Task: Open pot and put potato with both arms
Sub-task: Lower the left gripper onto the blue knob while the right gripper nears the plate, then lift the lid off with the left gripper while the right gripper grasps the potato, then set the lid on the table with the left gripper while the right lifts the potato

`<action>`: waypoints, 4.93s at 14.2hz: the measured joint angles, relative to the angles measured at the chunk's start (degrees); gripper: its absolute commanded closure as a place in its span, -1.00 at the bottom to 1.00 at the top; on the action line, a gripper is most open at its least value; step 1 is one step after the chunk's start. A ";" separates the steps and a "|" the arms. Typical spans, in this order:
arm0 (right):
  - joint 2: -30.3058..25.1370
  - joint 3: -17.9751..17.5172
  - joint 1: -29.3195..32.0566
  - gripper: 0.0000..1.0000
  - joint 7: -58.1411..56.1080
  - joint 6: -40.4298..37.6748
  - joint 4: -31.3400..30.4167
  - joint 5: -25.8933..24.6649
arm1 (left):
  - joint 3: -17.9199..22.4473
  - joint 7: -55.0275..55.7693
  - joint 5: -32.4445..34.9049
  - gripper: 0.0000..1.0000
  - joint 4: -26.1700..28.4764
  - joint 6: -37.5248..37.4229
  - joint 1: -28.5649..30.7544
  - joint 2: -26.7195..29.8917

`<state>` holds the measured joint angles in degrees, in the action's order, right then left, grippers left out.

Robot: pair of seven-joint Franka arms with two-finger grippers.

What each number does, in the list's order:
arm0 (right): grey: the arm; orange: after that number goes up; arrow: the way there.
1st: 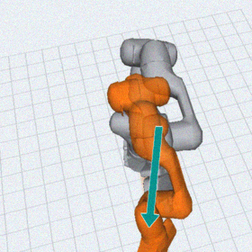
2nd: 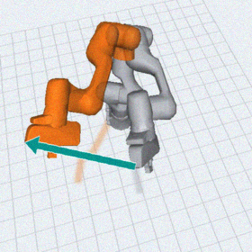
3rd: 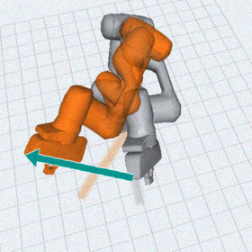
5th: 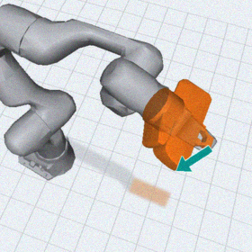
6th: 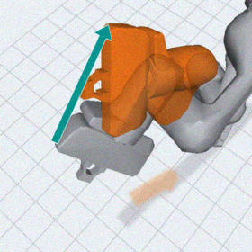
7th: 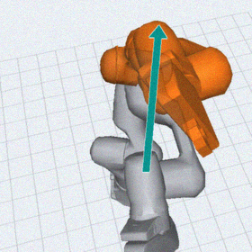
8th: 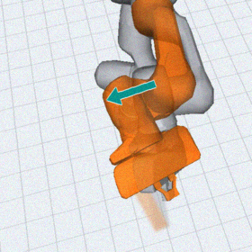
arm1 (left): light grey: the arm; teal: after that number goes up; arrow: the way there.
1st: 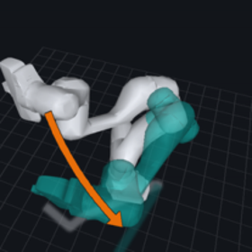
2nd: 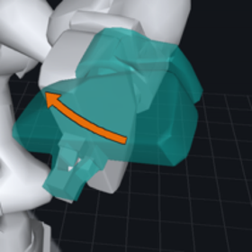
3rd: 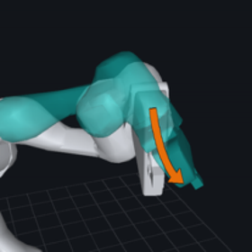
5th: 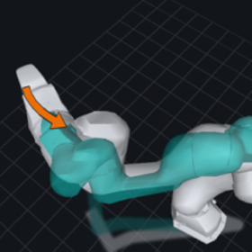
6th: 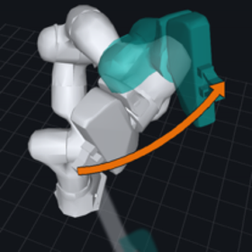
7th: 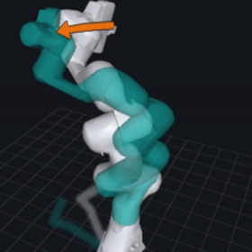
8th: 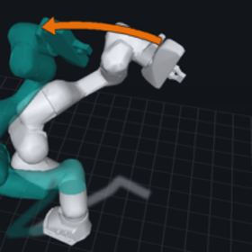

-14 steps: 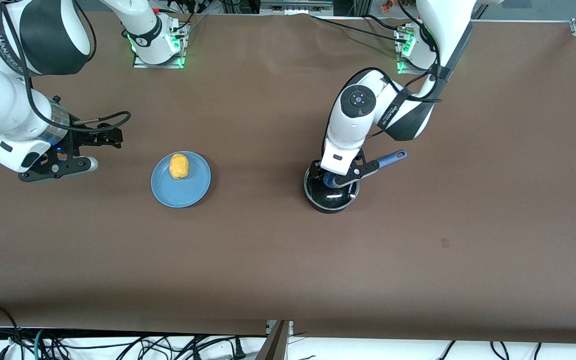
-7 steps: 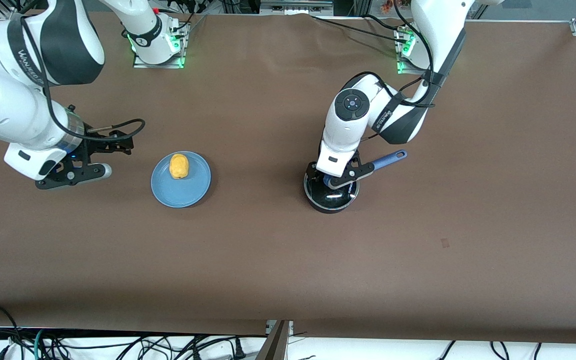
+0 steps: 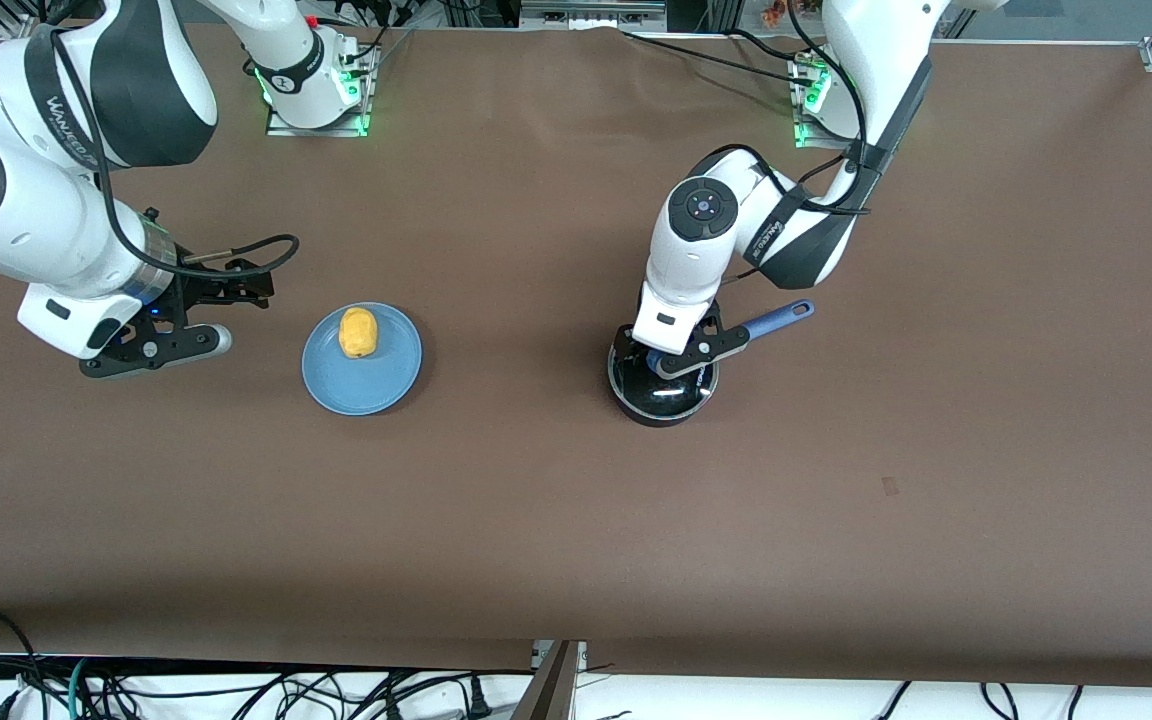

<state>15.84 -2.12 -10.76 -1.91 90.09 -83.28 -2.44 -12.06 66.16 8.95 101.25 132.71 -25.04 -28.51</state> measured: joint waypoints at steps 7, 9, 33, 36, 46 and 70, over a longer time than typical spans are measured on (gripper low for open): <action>0.00 -0.05 -1.07 -1.00 0.07 0.83 0.00 0.02 | 0.10 0.00 0.11 -0.97 -0.06 0.03 0.00 -0.50; 0.00 -0.05 -1.11 -1.00 0.08 0.90 0.00 0.02 | 0.10 0.00 0.12 -0.83 -0.13 0.03 0.00 -0.52; 1.93 -0.05 -1.13 -1.00 0.18 2.73 -0.08 0.67 | 0.57 -2.41 1.45 0.12 -4.32 -4.32 3.43 1.60; 4.90 -0.06 -1.34 -1.00 0.56 5.68 -1.00 0.71 | 0.57 -4.93 1.45 0.14 -4.34 -6.54 4.64 3.35; 10.49 -0.07 -4.23 -1.00 8.97 19.15 -12.45 0.96 | 0.77 -34.19 -5.41 0.14 -4.49 -17.60 18.24 12.08; 11.76 0.08 -4.61 0.66 13.41 37.79 -32.58 0.95 | 0.83 -67.39 -6.56 0.14 24.87 17.33 41.87 13.63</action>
<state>27.60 -2.04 -15.38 11.51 127.88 -115.86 -1.49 -11.23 -1.23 2.39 126.11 150.05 16.83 -14.88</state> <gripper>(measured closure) 0.388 0.348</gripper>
